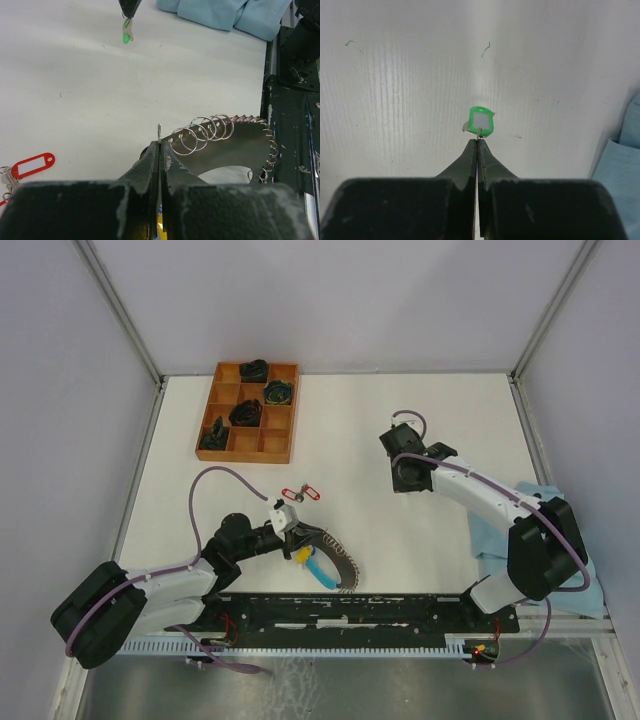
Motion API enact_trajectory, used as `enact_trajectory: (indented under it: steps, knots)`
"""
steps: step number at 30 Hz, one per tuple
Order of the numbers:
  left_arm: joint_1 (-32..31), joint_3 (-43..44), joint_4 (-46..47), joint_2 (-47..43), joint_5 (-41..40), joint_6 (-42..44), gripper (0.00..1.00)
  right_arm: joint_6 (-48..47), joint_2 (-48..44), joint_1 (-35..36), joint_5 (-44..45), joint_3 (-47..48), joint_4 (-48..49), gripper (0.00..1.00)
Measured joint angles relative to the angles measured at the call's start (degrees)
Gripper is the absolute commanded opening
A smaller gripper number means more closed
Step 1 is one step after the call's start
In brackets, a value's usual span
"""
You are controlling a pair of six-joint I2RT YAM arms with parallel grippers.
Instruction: Put the keys on the keyring
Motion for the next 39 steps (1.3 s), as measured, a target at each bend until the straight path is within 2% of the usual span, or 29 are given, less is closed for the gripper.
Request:
enact_trajectory:
  steps: [10,19,28,31,33,39]
  knots:
    - [0.02,0.00,-0.26,0.00,-0.11,0.00,0.03,10.29,0.04,1.07,-8.20,-10.45,2.16,0.01]
    - [0.02,0.00,-0.42,0.00,-0.17,0.00,0.03,19.96,3.08,1.46,-19.41,-11.06,5.35,0.01]
    - [0.02,0.00,-1.03,-0.39,-0.57,0.00,0.03,30.47,7.43,1.33,-23.45,-11.15,13.03,0.01]
    - [0.02,0.00,-1.25,-0.70,-0.63,0.00,0.03,33.59,10.14,0.85,-24.37,-10.16,14.29,0.08]
    - [0.02,0.00,-1.29,-0.98,-0.98,0.00,0.03,34.67,10.34,0.44,-23.91,-10.05,15.21,0.16]
    - [0.00,0.00,-1.31,-1.66,-1.29,0.00,0.03,31.93,10.32,-0.04,-22.69,-6.54,13.16,0.36]
